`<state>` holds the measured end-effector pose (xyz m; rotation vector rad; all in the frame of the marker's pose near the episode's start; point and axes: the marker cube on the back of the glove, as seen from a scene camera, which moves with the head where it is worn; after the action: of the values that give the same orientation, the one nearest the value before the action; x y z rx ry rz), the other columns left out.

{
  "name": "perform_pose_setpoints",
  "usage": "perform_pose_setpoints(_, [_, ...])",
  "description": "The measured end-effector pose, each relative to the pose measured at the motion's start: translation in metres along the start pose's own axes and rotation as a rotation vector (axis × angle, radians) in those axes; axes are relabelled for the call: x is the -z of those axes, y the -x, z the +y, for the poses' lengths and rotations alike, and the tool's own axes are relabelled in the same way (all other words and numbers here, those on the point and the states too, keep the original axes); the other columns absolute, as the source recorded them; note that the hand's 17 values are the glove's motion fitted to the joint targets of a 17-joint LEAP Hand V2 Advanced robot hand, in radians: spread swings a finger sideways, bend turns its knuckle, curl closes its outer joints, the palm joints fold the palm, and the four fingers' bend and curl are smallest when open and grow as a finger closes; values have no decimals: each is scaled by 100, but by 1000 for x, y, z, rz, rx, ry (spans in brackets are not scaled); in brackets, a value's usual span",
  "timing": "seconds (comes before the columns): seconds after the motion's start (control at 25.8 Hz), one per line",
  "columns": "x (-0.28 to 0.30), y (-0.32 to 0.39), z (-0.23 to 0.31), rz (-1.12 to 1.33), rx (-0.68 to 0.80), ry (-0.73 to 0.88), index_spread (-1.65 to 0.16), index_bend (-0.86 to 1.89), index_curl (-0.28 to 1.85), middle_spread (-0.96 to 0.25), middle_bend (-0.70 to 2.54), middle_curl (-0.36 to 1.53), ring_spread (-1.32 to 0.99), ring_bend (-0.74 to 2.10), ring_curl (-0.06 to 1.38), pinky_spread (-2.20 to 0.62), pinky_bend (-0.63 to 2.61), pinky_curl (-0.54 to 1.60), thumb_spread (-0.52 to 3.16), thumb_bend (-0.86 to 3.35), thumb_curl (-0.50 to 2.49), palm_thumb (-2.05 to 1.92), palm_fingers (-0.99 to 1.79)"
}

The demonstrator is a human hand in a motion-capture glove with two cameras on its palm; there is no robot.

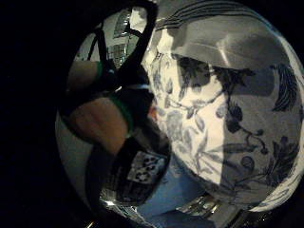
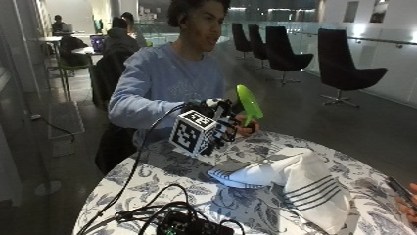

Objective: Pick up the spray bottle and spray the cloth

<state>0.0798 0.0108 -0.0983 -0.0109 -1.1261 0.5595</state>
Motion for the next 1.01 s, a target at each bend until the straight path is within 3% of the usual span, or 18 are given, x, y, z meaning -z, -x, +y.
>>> perform_pose_setpoints(0.7, [-25, 13, -21, -43, 41, 1, -19, 10, 27, -4, 37, 46, 8, 54, 40, 33, 18, 31, 84, -2, 66, 86, 101])
perform_pose_setpoints(0.81, [-38, 22, -27, -66, 123, -10, -19, 10, 27, -4, 37, 46, 8, 54, 40, 33, 18, 31, 84, -2, 66, 86, 101])
perform_pose_setpoints(1.01, [-74, 46, -48, -60, 378, -19, -19, 11, 27, -4, 37, 46, 8, 54, 40, 33, 16, 30, 84, -2, 66, 87, 99])
